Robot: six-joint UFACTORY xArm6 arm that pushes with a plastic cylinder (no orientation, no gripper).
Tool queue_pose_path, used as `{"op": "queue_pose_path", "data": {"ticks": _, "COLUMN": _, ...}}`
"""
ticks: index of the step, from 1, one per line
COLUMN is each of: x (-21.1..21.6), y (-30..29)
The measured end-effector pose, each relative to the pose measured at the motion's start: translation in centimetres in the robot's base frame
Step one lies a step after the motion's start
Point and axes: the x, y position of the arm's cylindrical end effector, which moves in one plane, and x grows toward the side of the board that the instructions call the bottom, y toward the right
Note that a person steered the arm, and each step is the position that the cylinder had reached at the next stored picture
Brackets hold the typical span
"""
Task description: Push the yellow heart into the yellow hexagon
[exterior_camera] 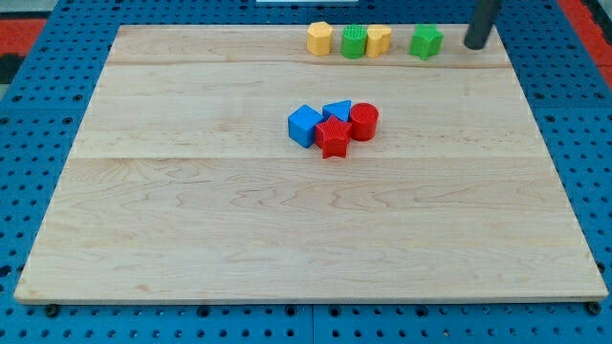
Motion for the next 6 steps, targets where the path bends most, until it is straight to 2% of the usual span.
{"op": "queue_pose_path", "data": {"ticks": 2, "x": -1.5, "y": -10.8}}
{"op": "queue_pose_path", "data": {"ticks": 3, "x": -1.5, "y": -11.9}}
{"op": "queue_pose_path", "data": {"ticks": 4, "x": -1.7, "y": -9.7}}
{"op": "queue_pose_path", "data": {"ticks": 5, "x": -4.0, "y": -10.0}}
{"op": "queue_pose_path", "data": {"ticks": 6, "x": -4.1, "y": -10.2}}
